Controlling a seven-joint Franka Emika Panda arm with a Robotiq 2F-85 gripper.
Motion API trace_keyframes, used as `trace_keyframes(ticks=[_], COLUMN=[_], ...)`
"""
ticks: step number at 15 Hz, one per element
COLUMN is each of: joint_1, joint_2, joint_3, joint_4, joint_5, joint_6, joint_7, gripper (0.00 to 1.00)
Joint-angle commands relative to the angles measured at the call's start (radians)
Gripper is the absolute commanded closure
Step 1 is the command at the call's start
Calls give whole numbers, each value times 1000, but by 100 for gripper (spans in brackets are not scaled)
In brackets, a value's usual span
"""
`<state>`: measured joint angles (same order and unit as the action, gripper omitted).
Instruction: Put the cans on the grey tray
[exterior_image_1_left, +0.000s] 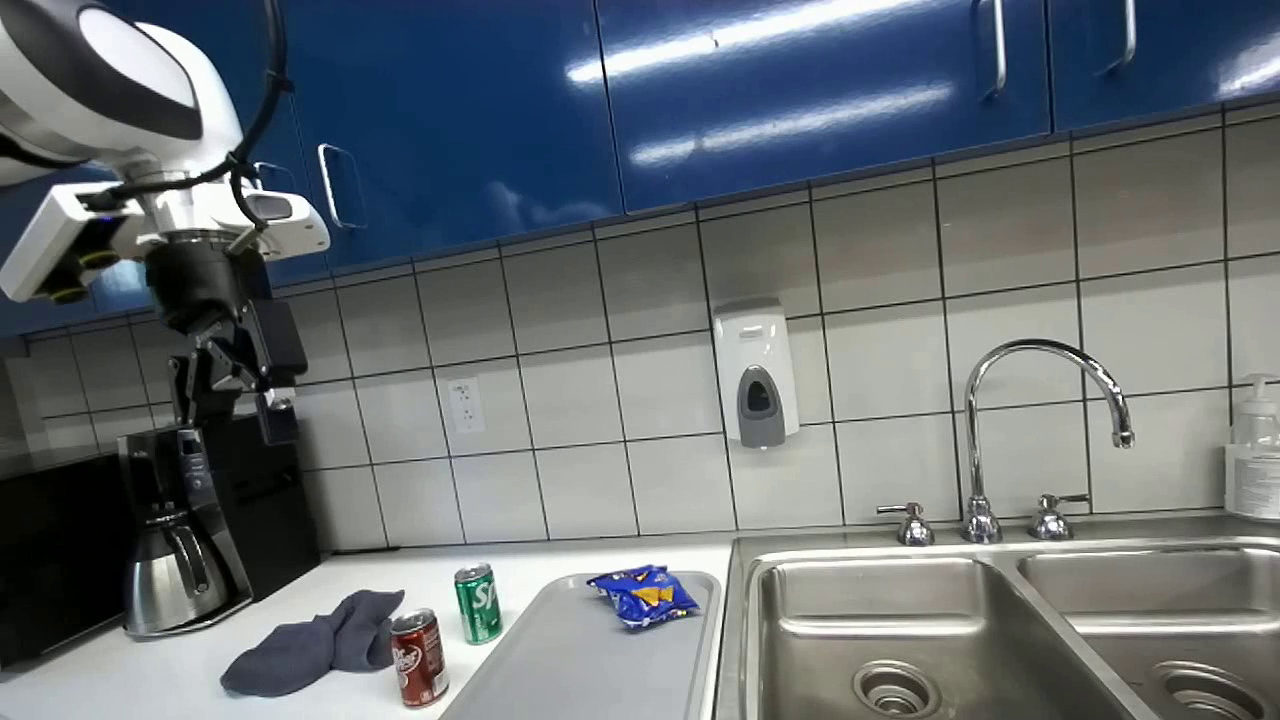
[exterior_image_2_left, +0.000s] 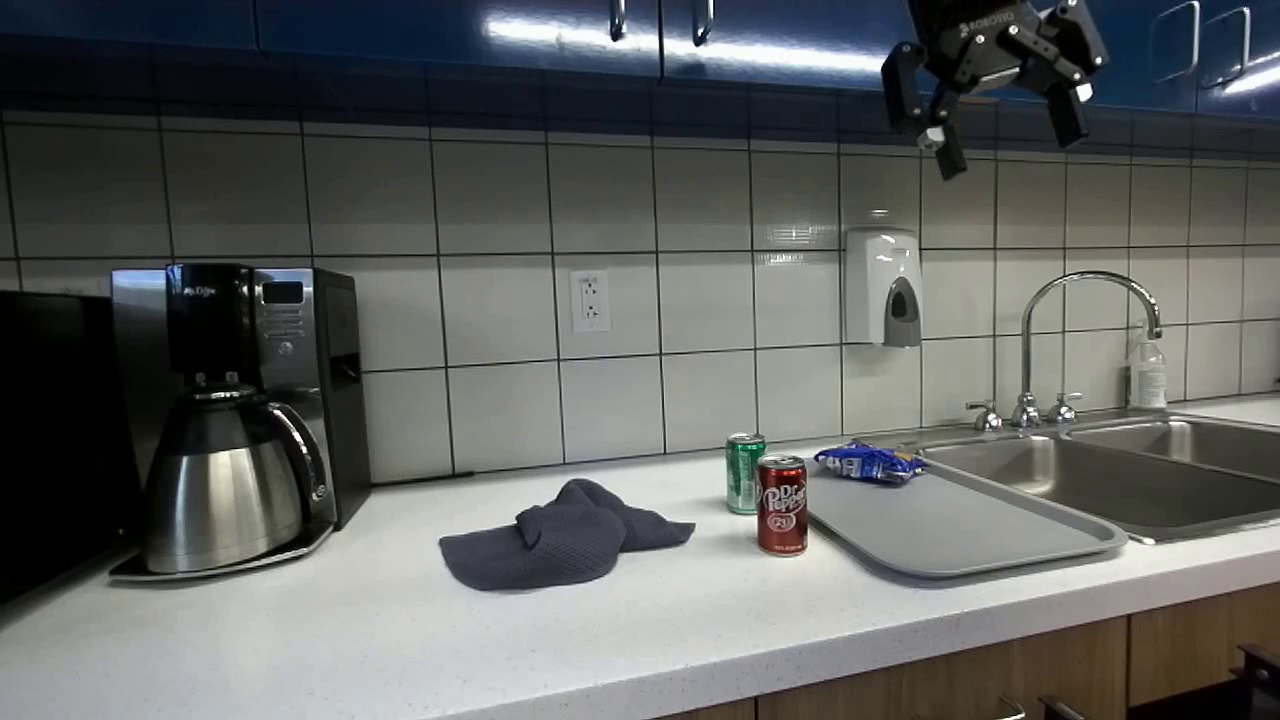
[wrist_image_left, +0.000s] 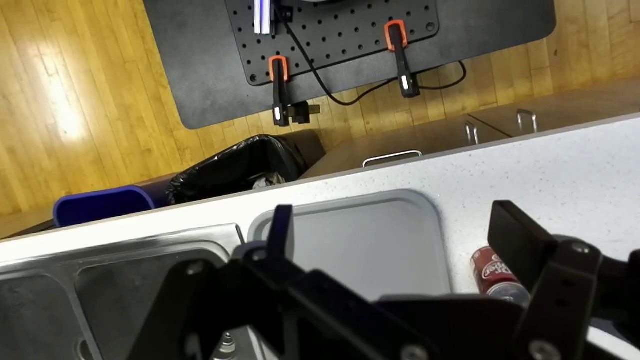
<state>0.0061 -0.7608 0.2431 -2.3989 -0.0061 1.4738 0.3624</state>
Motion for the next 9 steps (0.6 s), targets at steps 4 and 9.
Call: trace_keyframes(ticks=[4,9], joint_1=[56,71], joint_2=[96,209], joint_3=[-18,-29], joint_4=[-110,-178], joint_5=[7,6], joint_6=[115,287], joint_7=[-64,-90], gripper=[0,0])
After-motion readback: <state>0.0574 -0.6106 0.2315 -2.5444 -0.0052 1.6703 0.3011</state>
